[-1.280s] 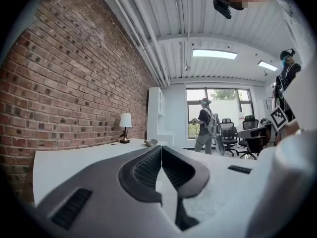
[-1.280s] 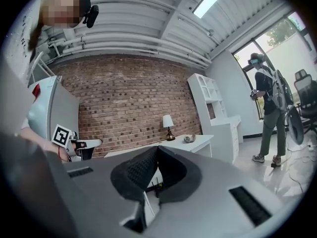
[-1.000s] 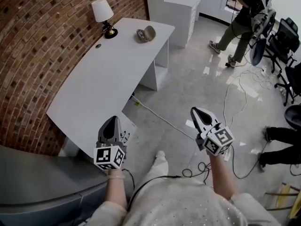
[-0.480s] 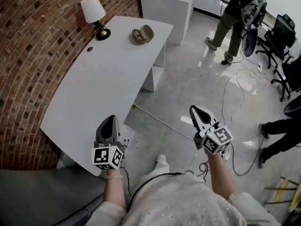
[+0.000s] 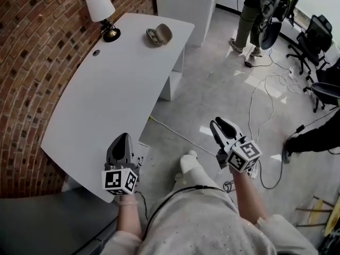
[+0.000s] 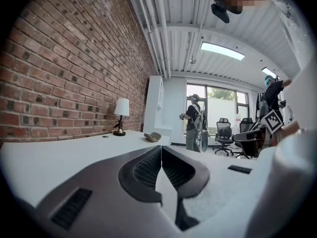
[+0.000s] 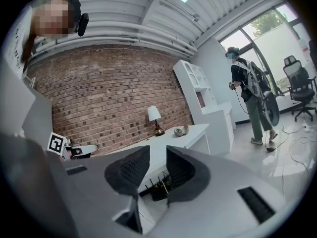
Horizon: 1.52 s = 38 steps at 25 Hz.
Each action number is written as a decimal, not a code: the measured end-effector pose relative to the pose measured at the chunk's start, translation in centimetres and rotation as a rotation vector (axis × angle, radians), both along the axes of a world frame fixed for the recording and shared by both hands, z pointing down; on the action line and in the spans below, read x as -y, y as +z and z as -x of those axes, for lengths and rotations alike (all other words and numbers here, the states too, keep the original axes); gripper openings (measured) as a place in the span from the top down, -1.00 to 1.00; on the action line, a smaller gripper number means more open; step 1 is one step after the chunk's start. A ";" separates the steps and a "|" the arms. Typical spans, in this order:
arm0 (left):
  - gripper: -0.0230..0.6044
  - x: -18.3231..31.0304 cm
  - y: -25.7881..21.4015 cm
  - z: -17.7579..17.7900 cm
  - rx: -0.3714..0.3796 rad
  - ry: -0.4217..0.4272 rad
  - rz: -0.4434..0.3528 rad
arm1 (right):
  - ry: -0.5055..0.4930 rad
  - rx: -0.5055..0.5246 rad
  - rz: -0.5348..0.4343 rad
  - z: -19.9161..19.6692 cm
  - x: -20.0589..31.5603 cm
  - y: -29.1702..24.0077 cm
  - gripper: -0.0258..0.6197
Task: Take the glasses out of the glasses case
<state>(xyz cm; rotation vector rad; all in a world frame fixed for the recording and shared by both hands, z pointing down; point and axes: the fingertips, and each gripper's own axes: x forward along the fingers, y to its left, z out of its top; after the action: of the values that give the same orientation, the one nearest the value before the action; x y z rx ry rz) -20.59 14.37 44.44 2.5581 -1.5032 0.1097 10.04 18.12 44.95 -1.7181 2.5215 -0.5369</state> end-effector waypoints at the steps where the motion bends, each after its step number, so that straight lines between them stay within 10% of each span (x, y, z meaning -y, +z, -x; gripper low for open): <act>1: 0.91 0.1 0.1 0.2 0.000 -0.007 0.001 | 0.002 0.010 0.003 -0.1 0.4 0.1 0.57; 14: 0.91 8.3 -1.7 3.6 0.008 -0.122 -0.049 | -0.069 0.028 -0.037 1.3 11.6 -0.7 0.47; 38: 0.91 23.4 -1.3 -2.2 0.026 -0.121 -0.035 | -0.109 0.065 -0.005 -3.0 26.7 0.6 0.47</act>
<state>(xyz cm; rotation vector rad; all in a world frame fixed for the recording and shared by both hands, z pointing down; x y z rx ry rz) -18.38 -9.01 43.16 2.4936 -1.6796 0.1019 13.02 -8.54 45.60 -1.5416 2.5800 -0.5831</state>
